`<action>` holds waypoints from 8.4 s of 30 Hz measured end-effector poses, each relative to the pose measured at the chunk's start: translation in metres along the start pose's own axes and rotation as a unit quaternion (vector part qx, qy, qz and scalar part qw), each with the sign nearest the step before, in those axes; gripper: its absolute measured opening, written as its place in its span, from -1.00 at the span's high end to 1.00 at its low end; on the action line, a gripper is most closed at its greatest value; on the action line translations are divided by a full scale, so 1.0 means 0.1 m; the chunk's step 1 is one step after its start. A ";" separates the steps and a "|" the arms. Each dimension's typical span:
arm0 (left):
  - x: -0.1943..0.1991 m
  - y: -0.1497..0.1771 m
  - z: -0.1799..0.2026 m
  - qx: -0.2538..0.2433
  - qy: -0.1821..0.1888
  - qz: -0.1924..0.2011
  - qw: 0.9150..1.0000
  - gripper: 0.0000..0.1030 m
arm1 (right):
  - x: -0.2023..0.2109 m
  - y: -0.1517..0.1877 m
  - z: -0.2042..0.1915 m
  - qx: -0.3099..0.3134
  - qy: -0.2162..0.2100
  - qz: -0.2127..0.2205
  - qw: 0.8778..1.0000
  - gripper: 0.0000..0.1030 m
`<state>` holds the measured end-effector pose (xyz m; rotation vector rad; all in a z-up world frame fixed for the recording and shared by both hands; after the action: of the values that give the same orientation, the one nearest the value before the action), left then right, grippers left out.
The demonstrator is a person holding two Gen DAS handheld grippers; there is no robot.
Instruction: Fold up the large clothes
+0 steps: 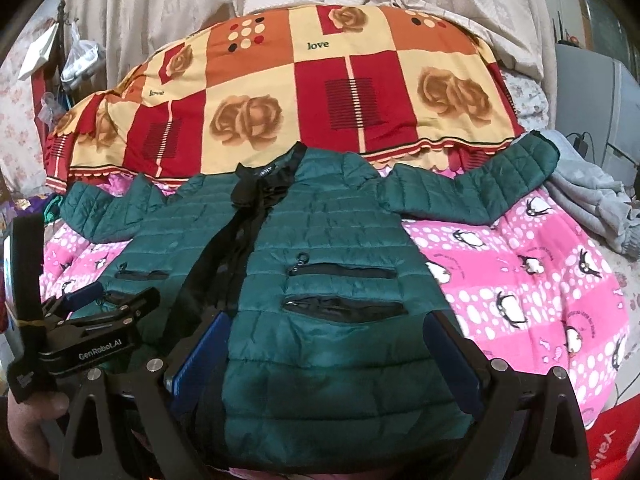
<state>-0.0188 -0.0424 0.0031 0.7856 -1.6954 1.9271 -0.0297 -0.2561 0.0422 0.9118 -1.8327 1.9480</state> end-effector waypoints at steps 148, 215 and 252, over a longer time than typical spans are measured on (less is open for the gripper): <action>-0.13 -0.06 0.04 -0.019 -0.034 -0.045 0.998 -0.99 | -0.26 -0.23 0.15 0.021 -0.001 0.005 1.000 -0.88; -1.56 -0.81 -0.48 -0.002 -0.049 -0.110 0.993 -0.99 | -1.77 -0.65 -0.14 0.074 -0.032 -0.141 0.987 -0.87; -1.08 -1.24 -1.31 0.080 -0.042 0.009 0.996 -0.99 | -1.69 -0.65 -0.40 0.126 -0.038 -0.110 0.985 -0.96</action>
<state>0.1282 0.1080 0.0098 0.9253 -1.6160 2.0901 0.1280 -0.1762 -0.0143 1.2255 -1.4697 2.0559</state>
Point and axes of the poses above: each gripper's, at about its wrist camera, not at the fingertips, and x roughly against the way its jaws point, z to its right, y to its underside, the point moved 1 cm from there along -x, roughly the way its jaws point
